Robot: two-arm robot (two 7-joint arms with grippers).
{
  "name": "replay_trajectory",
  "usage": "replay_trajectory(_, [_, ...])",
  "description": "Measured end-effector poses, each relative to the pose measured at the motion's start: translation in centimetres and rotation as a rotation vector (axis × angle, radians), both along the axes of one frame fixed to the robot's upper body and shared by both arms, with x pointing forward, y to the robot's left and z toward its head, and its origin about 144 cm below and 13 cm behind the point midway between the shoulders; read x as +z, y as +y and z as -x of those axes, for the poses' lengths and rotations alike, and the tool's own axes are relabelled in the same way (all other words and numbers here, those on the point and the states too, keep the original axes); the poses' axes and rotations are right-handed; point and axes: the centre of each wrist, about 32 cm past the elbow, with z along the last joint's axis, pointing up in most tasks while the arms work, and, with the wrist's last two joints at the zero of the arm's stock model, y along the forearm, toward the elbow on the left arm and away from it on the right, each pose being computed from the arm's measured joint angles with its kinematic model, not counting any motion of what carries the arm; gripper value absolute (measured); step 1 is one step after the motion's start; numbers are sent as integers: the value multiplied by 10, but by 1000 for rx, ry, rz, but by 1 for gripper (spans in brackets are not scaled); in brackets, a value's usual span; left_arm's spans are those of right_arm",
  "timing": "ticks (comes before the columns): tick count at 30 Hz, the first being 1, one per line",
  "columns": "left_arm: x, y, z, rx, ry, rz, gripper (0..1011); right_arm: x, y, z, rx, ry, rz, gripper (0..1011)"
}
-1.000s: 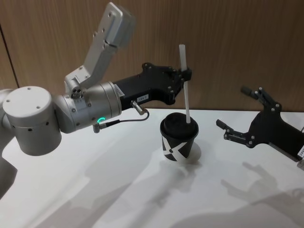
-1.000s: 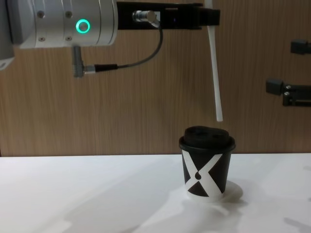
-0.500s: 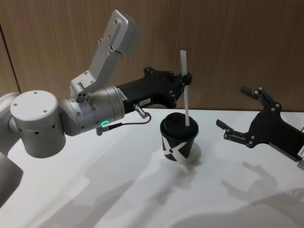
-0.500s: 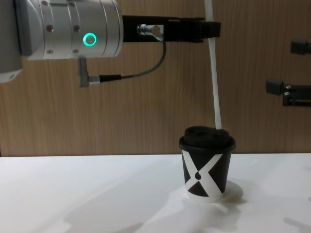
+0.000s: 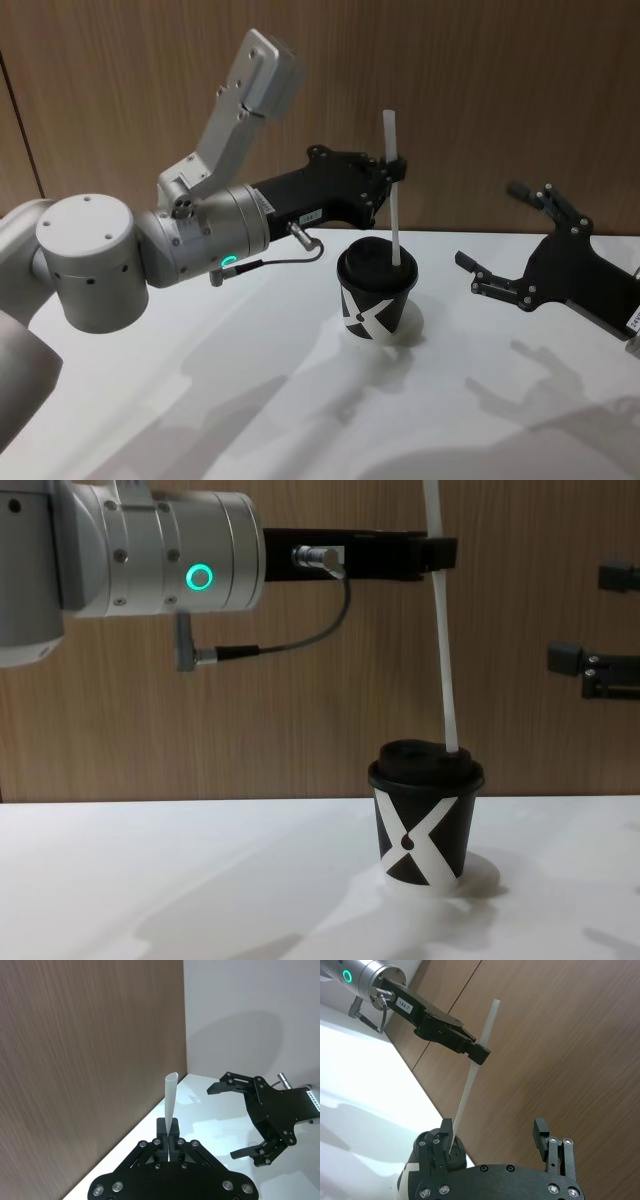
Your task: Pick up the straw with one hand, pass it to the other hand, and insert it into the cup.
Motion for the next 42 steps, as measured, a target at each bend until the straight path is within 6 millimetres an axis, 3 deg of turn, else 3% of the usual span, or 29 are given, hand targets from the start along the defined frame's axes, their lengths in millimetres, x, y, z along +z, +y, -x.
replay_trajectory(40, [-13, -3, -15, -13, 50, -19, 14, 0, 0, 0, 0, 0, 0, 1001])
replay_trajectory(42, [-14, -3, -15, -14, 53, -19, 46, 0, 0, 0, 0, 0, 0, 1001])
